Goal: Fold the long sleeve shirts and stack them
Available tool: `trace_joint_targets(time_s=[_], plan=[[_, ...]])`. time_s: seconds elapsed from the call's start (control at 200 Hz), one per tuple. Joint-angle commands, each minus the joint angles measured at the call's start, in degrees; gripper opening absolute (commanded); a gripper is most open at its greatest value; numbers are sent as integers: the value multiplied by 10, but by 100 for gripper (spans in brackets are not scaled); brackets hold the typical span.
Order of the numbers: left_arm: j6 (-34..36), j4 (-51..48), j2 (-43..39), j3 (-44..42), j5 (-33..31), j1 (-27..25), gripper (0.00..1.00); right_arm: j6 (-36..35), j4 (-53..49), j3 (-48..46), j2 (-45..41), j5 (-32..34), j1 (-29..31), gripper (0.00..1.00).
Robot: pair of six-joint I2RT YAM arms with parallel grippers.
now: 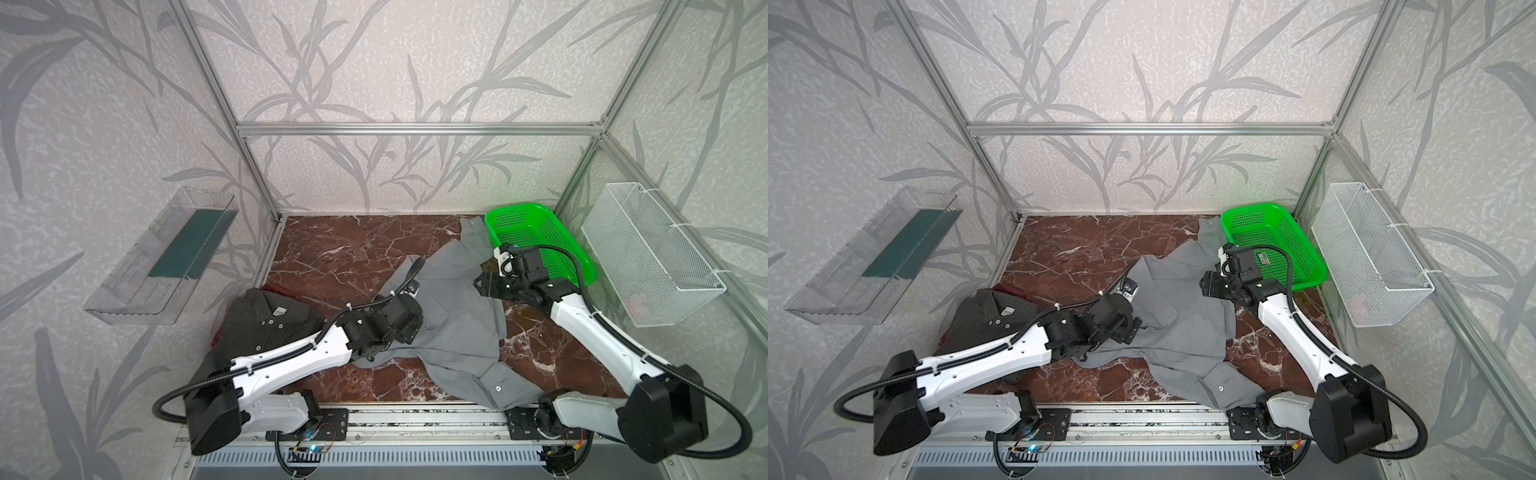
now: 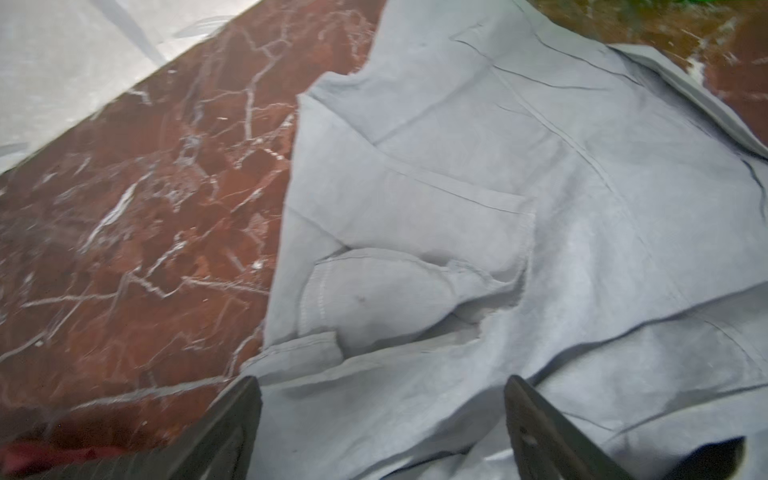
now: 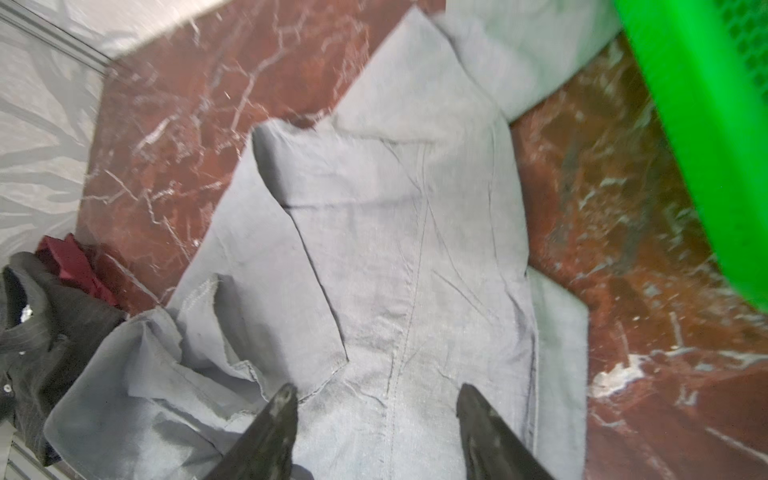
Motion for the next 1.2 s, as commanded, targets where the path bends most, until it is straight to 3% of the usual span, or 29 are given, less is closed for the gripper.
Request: trace_joint_targets(time_s=[0.0,0.315,0.8,1.02,1.195], plan=[[40,24,51,40,50,-26,92,-7,-56,22,-50,-5,-21,67],[72,17,182,84,102,-47,92,1,-106,54,-143,-29,-54,75],[102,23,295,128,6,-39,79,15,-100,40,-206,-51,-57,76],[106,35,318,135,-28,-29,62,14,-97,36,-220,-56,-57,76],[106,27,333,144,-10,-11,36,13,-95,30,-225,-60,-57,76]])
